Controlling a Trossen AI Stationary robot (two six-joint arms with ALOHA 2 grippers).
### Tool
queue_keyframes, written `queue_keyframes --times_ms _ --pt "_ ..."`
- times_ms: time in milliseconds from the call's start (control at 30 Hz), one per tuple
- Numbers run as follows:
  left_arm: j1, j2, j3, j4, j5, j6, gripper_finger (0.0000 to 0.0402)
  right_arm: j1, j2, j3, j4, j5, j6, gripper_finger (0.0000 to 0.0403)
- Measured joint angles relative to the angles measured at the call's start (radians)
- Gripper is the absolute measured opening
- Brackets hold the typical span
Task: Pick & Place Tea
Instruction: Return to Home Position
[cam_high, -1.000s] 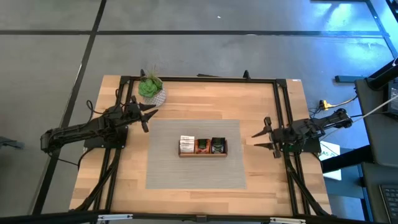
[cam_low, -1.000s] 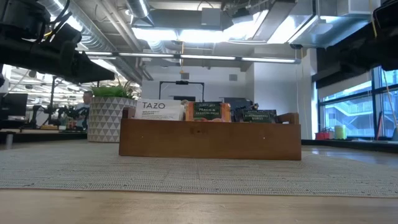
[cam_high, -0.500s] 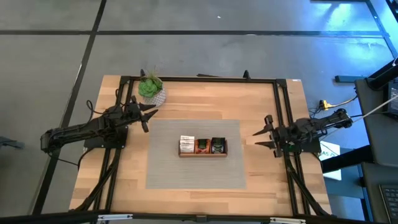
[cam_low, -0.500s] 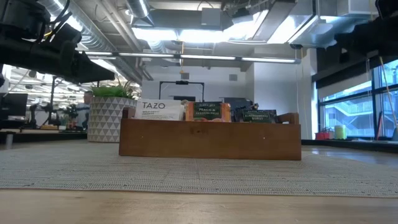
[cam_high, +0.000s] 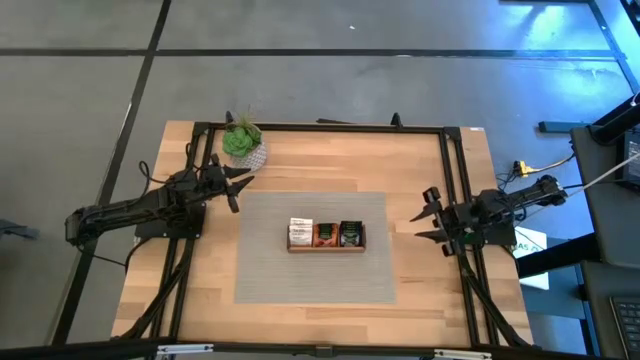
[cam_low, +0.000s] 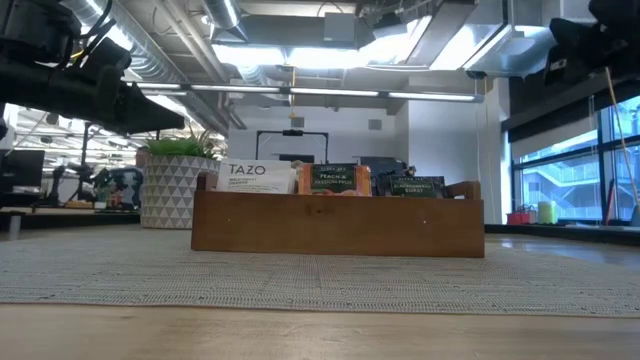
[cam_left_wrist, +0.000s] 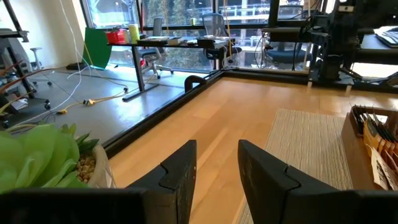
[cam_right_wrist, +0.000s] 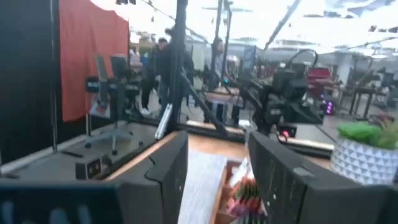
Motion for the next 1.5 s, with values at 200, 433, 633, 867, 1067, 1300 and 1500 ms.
queue_keyframes --times_ms 200,433,633,867,1067,1300,1500 --pt "0.0 0.0 0.0 0.0 0.0 0.0 0.0116 0.0 0.002 -0.016 0.029 -0.009 -0.006 0.0171" --pt "0.0 0.0 0.0 0.0 0.0 0.0 0.0116 0.0 0.001 -0.016 0.01 0.107 0.001 0.0171" --pt "0.0 0.0 0.0 0.0 0.0 0.0 0.0116 0.0 0.003 -0.016 -0.08 0.184 0.002 0.0171" --pt "0.0 0.0 0.0 0.0 0.0 0.0 0.0116 0.0 0.003 -0.016 -0.102 0.185 0.002 0.0171" --pt "0.0 0.0 0.0 0.0 0.0 0.0 0.0116 0.0 0.003 -0.016 -0.102 0.185 0.002 0.0171" --pt "0.0 0.0 0.0 0.0 0.0 0.0 0.0116 0.0 0.003 -0.016 -0.102 0.185 0.002 0.0171" --pt "0.0 0.0 0.0 0.0 0.0 0.0 0.0116 0.0 0.003 -0.016 -0.102 0.185 0.002 0.0171"
